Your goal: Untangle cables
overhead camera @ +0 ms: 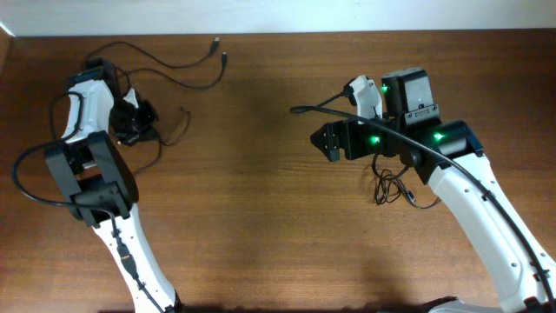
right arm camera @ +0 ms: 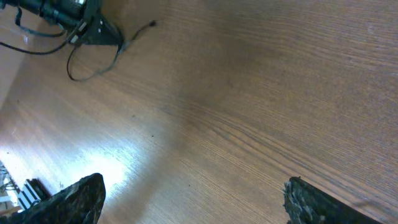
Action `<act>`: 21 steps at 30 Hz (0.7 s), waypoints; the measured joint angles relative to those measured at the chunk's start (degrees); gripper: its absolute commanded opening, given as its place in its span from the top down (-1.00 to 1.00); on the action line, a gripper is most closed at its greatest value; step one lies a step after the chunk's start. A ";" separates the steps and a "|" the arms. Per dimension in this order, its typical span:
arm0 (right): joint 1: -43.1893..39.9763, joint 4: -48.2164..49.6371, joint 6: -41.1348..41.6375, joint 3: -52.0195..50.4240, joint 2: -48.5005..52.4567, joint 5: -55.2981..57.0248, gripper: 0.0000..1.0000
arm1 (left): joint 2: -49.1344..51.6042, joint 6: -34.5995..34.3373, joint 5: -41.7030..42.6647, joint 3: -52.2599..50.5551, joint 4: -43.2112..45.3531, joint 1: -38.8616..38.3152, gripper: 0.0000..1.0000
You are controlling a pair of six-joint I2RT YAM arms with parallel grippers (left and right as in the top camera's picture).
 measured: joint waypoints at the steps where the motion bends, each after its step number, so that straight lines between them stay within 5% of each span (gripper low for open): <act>1: 0.00 0.02 -0.02 0.00 0.02 0.00 -0.85 | 0.00 0.39 0.90 -0.13 -0.52 -0.07 1.00; 8: 0.00 -1.84 -0.02 0.00 0.02 0.00 -0.85 | -0.11 -12.85 0.92 -0.33 -0.57 2.10 1.00; 16: 0.00 -1.46 0.00 0.00 0.02 0.00 -0.87 | -0.17 -17.55 3.63 -0.33 3.85 8.76 1.00; 19: 0.00 -1.42 0.00 0.00 0.07 0.00 -0.87 | -0.26 -17.27 7.80 0.81 4.26 10.14 0.60; 20: 0.00 -0.98 0.00 0.00 0.07 0.00 -0.87 | -0.26 -15.30 8.35 2.05 4.00 10.27 -0.02; 21: 0.00 -0.76 -0.02 0.00 0.07 0.00 -0.87 | -0.42 -14.36 9.11 3.98 3.50 10.29 -0.36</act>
